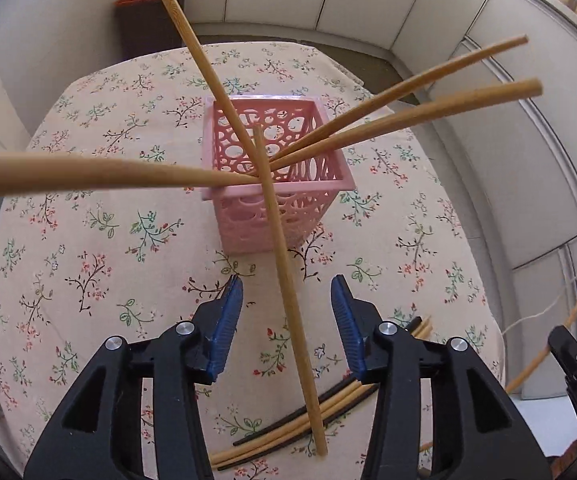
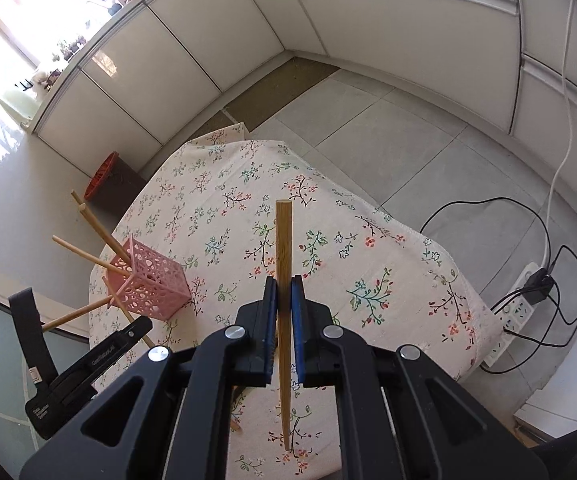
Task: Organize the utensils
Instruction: 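Carry both held chopsticks upright over the pink basket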
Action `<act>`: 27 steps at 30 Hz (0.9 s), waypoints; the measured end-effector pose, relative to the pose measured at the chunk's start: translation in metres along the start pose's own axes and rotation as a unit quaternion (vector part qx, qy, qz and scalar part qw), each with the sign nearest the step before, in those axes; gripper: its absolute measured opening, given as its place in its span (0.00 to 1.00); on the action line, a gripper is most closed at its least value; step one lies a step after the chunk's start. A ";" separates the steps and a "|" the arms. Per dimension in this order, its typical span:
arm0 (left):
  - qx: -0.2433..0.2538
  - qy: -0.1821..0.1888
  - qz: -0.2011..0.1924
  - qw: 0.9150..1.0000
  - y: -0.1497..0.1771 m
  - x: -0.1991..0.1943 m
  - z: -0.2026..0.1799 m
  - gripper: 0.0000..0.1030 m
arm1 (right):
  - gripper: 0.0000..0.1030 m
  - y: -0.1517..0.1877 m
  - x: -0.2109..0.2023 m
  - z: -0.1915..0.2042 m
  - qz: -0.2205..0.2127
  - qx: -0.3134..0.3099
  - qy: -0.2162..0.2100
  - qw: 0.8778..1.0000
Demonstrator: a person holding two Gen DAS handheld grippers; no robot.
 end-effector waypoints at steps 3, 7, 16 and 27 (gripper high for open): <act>0.001 -0.005 0.003 1.000 0.000 0.006 -0.001 0.07 | 0.07 -0.001 -0.001 -0.003 0.003 0.005 -0.001 1.000; 0.015 0.006 -0.059 0.998 -0.003 -0.027 0.000 0.06 | 0.07 -0.004 -0.004 -0.005 0.000 0.012 -0.006 1.000; 0.022 0.097 -0.221 0.970 -0.009 -0.172 0.022 0.06 | 0.07 -0.023 -0.052 0.041 -0.044 -0.018 -0.079 0.996; -0.008 0.085 -0.321 0.943 -0.049 -0.259 0.046 0.06 | 0.07 -0.080 -0.143 0.160 -0.131 -0.106 -0.180 0.969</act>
Point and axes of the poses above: each gripper's, at about its wrist camera, not at the fingertips, and x roughly the way its jaws point, z to its left, y to its underside, the point moved 6 cm from there along x, roughly the way its jaws point, and after that the axes turned 9 degrees about -y, right-handed, at the moved point
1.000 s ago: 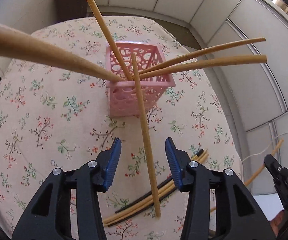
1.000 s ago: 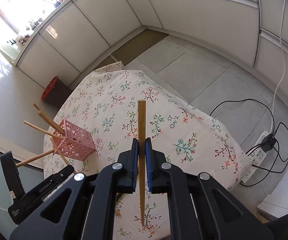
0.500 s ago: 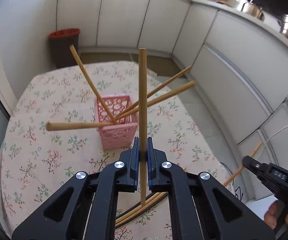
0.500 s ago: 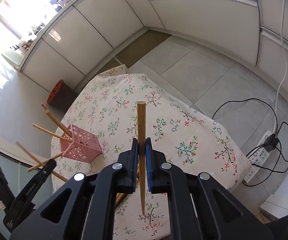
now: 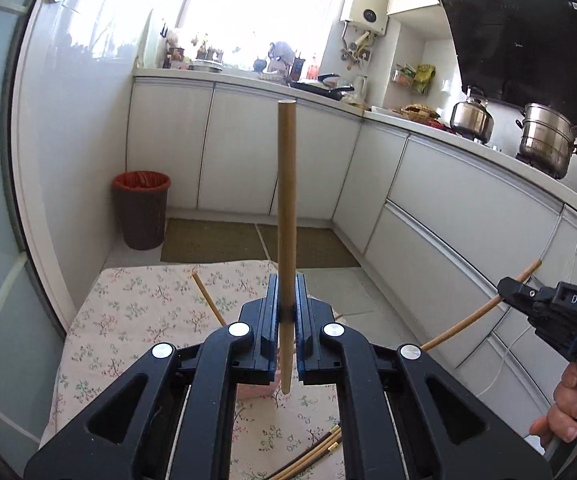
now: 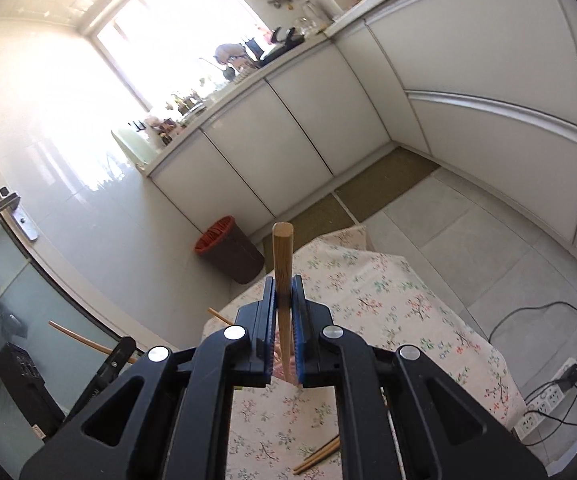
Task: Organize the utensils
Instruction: 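Carry both held chopsticks upright over the pink basket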
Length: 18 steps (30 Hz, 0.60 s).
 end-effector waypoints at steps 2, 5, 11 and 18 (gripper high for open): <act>-0.002 -0.004 -0.011 1.000 -0.010 0.002 0.001 0.06 | 0.07 -0.017 0.008 0.023 -0.017 -0.021 -0.010 1.000; 0.001 -0.012 -0.024 1.000 -0.021 0.007 -0.001 0.06 | 0.07 -0.030 0.028 0.049 -0.030 -0.059 -0.009 0.998; 0.000 -0.033 -0.016 0.999 -0.018 0.045 0.006 0.06 | 0.07 -0.018 0.088 0.068 -0.037 -0.139 0.006 0.990; -0.016 -0.053 0.033 0.998 0.006 0.091 0.028 0.06 | 0.07 0.024 0.148 0.045 -0.006 -0.169 0.009 0.986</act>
Point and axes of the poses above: each gripper's, at about its wrist camera, not at the fingertips, and x roughly the way its jaws point, z to its left, y to its underside, the point moved 6 cm from there along x, roughly the way its jaws point, and after that the axes turned 9 degrees about -y, right-handed, at the moved point
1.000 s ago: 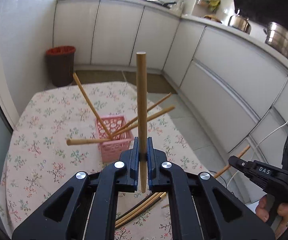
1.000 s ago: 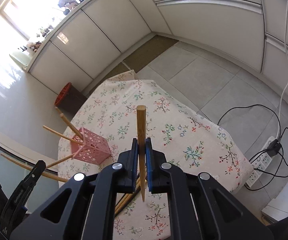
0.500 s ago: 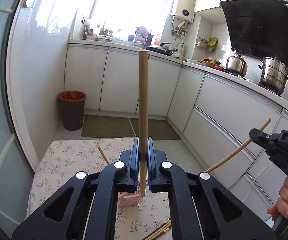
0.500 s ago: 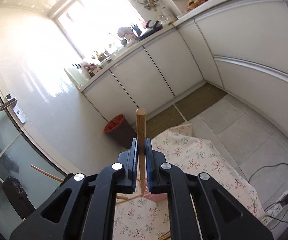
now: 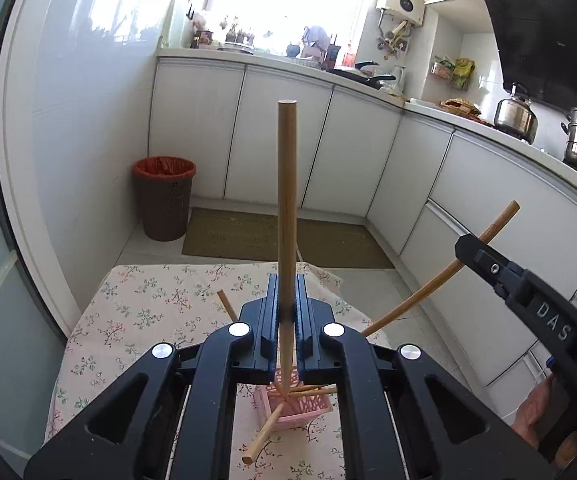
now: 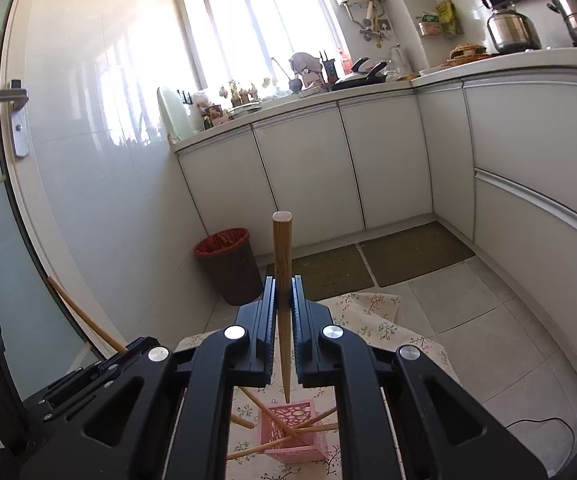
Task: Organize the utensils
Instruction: 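Carry both held chopsticks upright over the pink basket, then open both tools to drop the chopsticks into the pink basket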
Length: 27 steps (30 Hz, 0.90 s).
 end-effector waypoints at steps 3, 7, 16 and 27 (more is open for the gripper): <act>0.001 0.006 0.030 1.000 0.013 0.018 0.001 0.07 | 0.08 0.017 0.018 -0.003 0.019 0.005 -0.022 1.000; -0.017 0.013 0.057 0.998 0.022 0.029 0.010 0.09 | 0.14 0.029 0.027 -0.004 0.031 0.003 -0.028 0.999; -0.021 0.014 0.022 0.999 0.002 -0.006 0.006 0.18 | 0.28 0.009 -0.011 -0.003 -0.008 0.005 -0.015 1.000; 0.022 0.004 0.015 1.000 0.018 -0.032 -0.015 0.39 | 0.62 0.019 -0.058 -0.022 -0.023 -0.004 0.043 0.999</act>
Point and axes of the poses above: each gripper's, at about its wrist camera, not at the fingertips, and x roughly the way its jaws point, z to its left, y to its underside, the point moved 6 cm from there along x, roughly the way its jaws point, and after that the axes turned 9 degrees about -y, right-handed, at the moved point
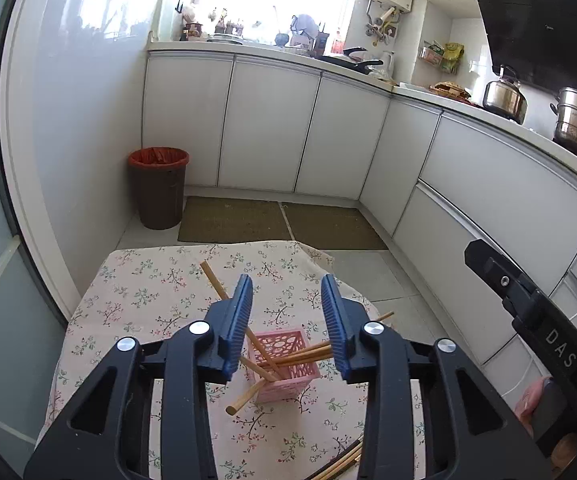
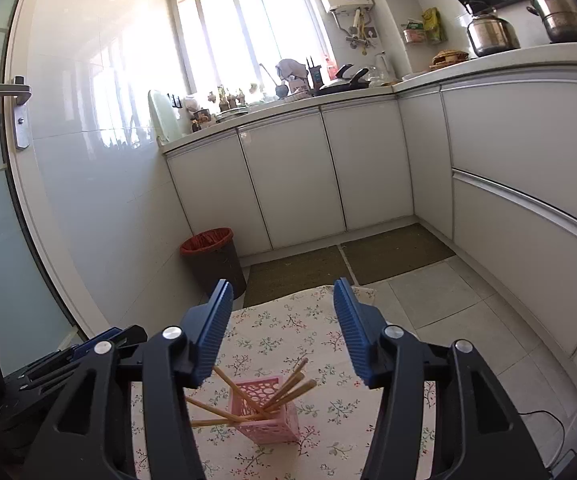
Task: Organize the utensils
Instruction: 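Open both tools to drop the chopsticks into the pink basket, then lower the left tool to the bundle and grasp the black chopstick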
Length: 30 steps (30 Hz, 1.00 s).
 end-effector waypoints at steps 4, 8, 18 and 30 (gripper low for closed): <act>0.011 -0.009 -0.009 1.000 0.010 -0.008 -0.005 0.66 | 0.81 0.006 -0.016 -0.022 -0.004 0.016 0.033 0.999; 0.038 -0.011 -0.006 0.999 0.020 -0.013 -0.017 0.76 | 0.94 0.016 -0.032 -0.046 0.002 0.033 0.056 0.998; 0.124 0.017 0.092 0.988 0.079 0.009 -0.050 0.93 | 0.93 0.052 -0.062 -0.116 0.052 0.108 0.133 0.984; 0.288 0.128 0.288 0.904 0.217 0.075 -0.127 0.93 | 0.93 0.110 -0.069 -0.171 0.152 0.242 0.143 0.948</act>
Point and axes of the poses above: each gripper's, at about its wrist camera, not at the fingertips, and x roughly the way its jaws point, z to its left, y to its underside, the point moved 6 cm from there along x, roughly the way its jaws point, and after that the axes turned 9 degrees about -y, right-handed, at the moved point
